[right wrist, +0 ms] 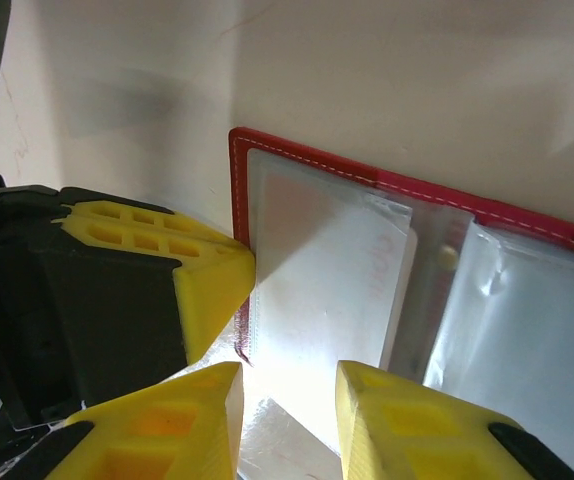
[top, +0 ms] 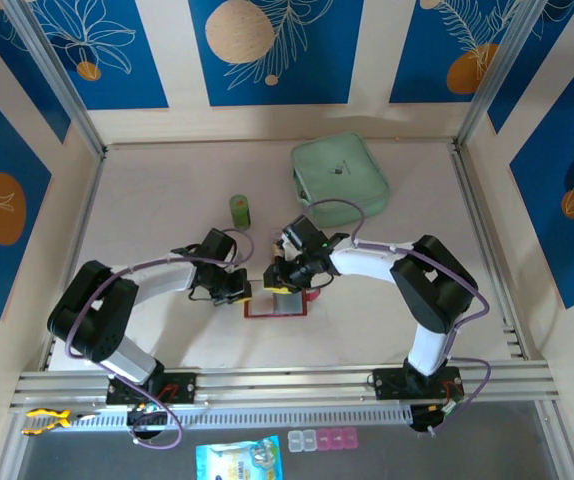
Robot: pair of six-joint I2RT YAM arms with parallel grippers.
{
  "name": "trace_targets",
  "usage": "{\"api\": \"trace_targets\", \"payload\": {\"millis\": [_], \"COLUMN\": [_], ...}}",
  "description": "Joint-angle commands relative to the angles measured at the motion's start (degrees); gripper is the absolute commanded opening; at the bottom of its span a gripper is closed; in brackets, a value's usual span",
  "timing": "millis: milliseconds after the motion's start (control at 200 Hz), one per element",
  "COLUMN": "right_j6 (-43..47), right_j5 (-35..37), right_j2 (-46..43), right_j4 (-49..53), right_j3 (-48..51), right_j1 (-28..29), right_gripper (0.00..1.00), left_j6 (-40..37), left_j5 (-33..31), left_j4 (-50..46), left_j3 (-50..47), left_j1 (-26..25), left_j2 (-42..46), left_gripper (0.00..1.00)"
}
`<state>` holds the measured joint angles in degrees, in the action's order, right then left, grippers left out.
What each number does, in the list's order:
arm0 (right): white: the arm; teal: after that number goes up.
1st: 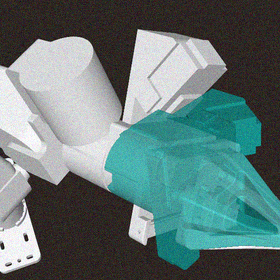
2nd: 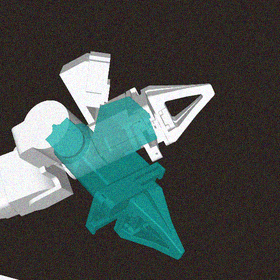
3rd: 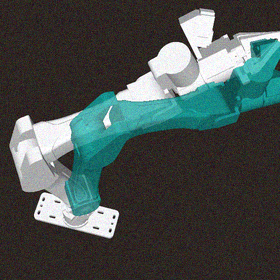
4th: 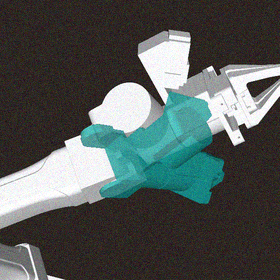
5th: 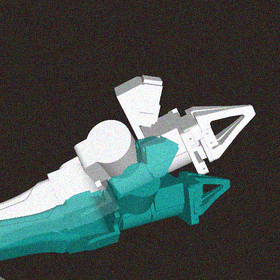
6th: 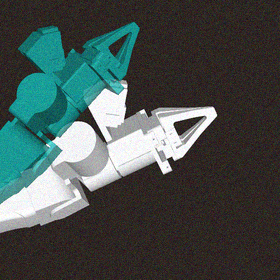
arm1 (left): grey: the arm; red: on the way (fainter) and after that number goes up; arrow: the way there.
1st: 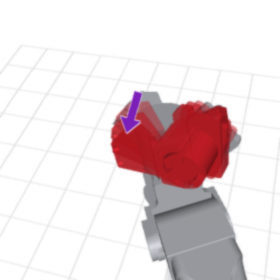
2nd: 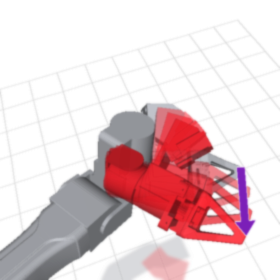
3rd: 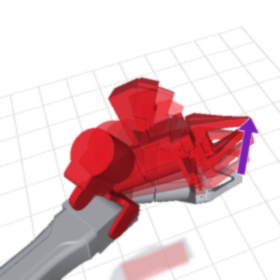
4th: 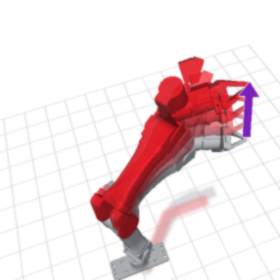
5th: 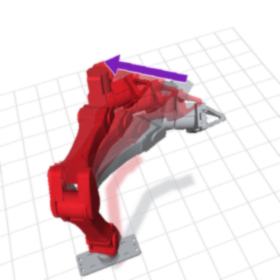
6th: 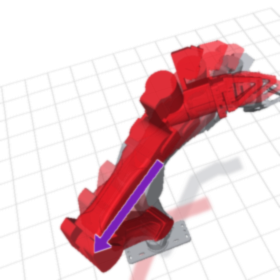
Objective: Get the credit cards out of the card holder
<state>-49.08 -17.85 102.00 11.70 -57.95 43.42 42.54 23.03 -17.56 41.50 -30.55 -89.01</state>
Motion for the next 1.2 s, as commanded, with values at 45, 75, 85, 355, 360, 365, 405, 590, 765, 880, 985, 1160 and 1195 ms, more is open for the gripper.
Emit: {"api": "trace_targets", "payload": {"millis": [45, 75, 85, 355, 360, 365, 405, 590, 765, 880, 985, 1160, 1195], "right_j6": [-0.84, -0.81, -0.83, -0.55, -0.52, -0.5, -0.08, 2.11, 2.62, 2.57, 2.28, 1.36, 1.25], "right_j5": [-3.85, -3.96, -4.02, -0.29, -0.18, -0.05, 0.99, 5.96, 5.07, 2.52, 0.81, -1.54, -2.07], "right_j2": [2.51, 2.88, 3.02, 5.47, 5.53, 5.51, 5.43, 3.75, 2.88, 2.1, 1.97, 1.58, 1.61], "right_j4": [-1.24, -1.28, -1.26, 2.66, 2.82, 2.94, 4.24, 9.29, 8.68, 5.63, 3.81, -0.17, -0.84], "right_j3": [-0.9, -1.22, -1.38, -3.57, -3.61, -3.63, -3.74, -3.53, -2.13, -0.32, 1.07, 4.25, 4.78], "right_j1": [1.27, 1.56, 1.62, 2.64, 2.64, 2.64, 2.62, 2.46, 1.56, 0.61, -0.32, -1.39, -1.66], "right_gripper": [0.31, 0.31, 0.31, 0.31, 0.31, 0.31, 0.31, 0.3, 0.3, 0.3, 0.28, 0.28, 0.27], "left_j6": [0.45, 0.52, 0.52, 0.45, 0.48, 0.46, 0.4, 0.04, 0.17, 0.52, 1.28, 4.55, 4.76], "left_j5": [0.6, 0.53, 0.53, -0.09, -0.09, -0.09, -0.17, -1.12, -1.36, -1.68, -1.57, 1.41, 1.78], "left_j4": [-0.36, -0.37, -0.37, -0.45, -0.41, -0.43, -0.52, -1.78, -2.12, -2.74, -2.44, 1.29, 1.7], "left_j3": [-1.59, -1.67, -1.68, -2.39, -2.39, -2.38, -2.38, -2.16, -1.79, -1.03, -0.58, -1.06, -0.86], "left_j1": [-0.47, -0.46, -0.43, -0.44, -0.41, -0.4, -0.42, -0.42, -0.42, -0.45, -0.42, -0.71, -1.05], "left_j2": [-0.15, 0.03, 0.12, 0.86, 0.86, 0.86, 0.85, 0.84, 1.27, 2.76, 4.67, 5.67, 5.51], "left_gripper": [0.07, 0.07, 0.07, 0.07, 0.07, 0.07, 0.07, 0.07, 0.08, 0.09, 0.13, 0.22, 0.25]}}
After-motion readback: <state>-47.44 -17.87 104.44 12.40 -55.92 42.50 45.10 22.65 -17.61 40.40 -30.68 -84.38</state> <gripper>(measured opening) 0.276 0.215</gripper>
